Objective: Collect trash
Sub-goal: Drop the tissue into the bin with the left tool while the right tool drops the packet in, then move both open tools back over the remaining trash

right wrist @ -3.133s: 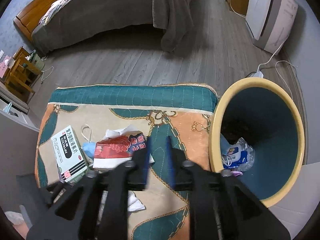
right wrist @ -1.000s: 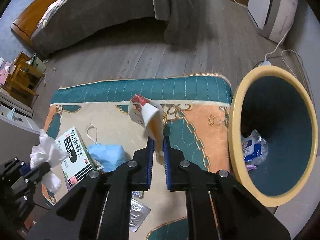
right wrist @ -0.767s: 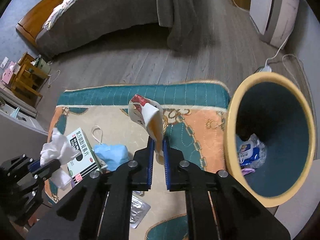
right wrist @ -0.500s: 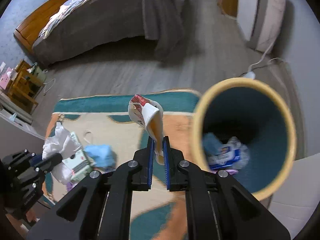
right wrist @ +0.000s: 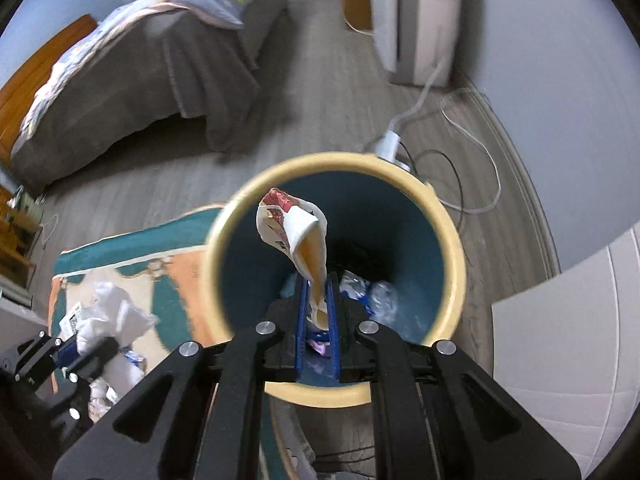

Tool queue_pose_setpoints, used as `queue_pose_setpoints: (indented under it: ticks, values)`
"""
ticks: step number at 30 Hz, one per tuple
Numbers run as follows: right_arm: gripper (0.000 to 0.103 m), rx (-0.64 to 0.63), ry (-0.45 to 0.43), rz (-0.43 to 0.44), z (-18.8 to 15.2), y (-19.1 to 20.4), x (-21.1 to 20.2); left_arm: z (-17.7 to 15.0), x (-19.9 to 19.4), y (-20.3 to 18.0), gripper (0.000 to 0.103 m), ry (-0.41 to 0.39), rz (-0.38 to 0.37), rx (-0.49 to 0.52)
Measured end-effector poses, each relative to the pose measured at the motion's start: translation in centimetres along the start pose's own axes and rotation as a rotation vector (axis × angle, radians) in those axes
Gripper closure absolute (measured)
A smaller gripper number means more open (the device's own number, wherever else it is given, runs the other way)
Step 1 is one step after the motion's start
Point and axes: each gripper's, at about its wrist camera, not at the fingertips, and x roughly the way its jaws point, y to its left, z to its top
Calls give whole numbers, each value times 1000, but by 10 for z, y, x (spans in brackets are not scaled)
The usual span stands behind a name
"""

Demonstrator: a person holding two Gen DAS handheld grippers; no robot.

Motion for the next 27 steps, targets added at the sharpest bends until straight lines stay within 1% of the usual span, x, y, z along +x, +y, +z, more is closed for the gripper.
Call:
queue_pose_setpoints:
  ticks: [2, 4, 5, 6, 8, 9, 10, 11, 12, 14, 15, 17, 19, 20, 22, 25, 27]
  values:
    - [93, 24, 9, 0, -1, -10, 5, 11, 10, -12, 84, -2, -6, 24]
    - [91, 55, 9, -3, 0, -22, 8, 24, 19, -21, 77, -12, -9, 38]
    - [86, 67, 6, -1, 0, -28, 8, 27, 23, -24, 62, -15, -7, 42]
    - [85, 83, 9, -1, 2, -33, 9, 32, 27, -26, 45, -18, 1, 49]
    - [81, 98, 15, 2, 0, -39, 11, 38, 31, -27, 30, -27, 12, 57]
    - [80, 102, 18, -1, 0, -42, 12, 40, 32, -27, 25, -28, 16, 58]
    - [75, 105, 21, -2, 0, -42, 12, 40, 32, -26, 23, -29, 21, 54]
    - [67, 106, 18, 0, 1, -42, 12, 40, 33, -23, 15, -30, 31, 47]
    - [62, 105, 15, -1, 1, -42, 12, 39, 31, -22, 12, -32, 44, 40]
    - [43, 97, 4, -6, 2, -41, 9, 36, 27, -16, 9, -33, 66, 13]
    - [37, 94, -3, -11, 2, -40, 7, 34, 26, -10, 8, -29, 69, -14]
    - [16, 92, -15, -7, 3, -38, 4, 29, 21, 2, 7, -13, 75, -71]
    - [8, 82, -35, -3, 5, -35, 0, 23, 10, 16, 7, -14, 92, -109]
    - [6, 73, -45, -3, 5, -31, -3, 21, 4, 20, 7, -18, 101, -120]
    - [6, 57, -54, -1, 5, -23, -8, 13, -13, 33, 6, -34, 134, -148]
    - [6, 21, -60, 20, 5, -5, -13, -3, -47, 54, 5, -85, 224, -182]
    - [6, -19, -60, 3, 2, 13, -16, -15, -71, 71, 5, -115, 280, -203]
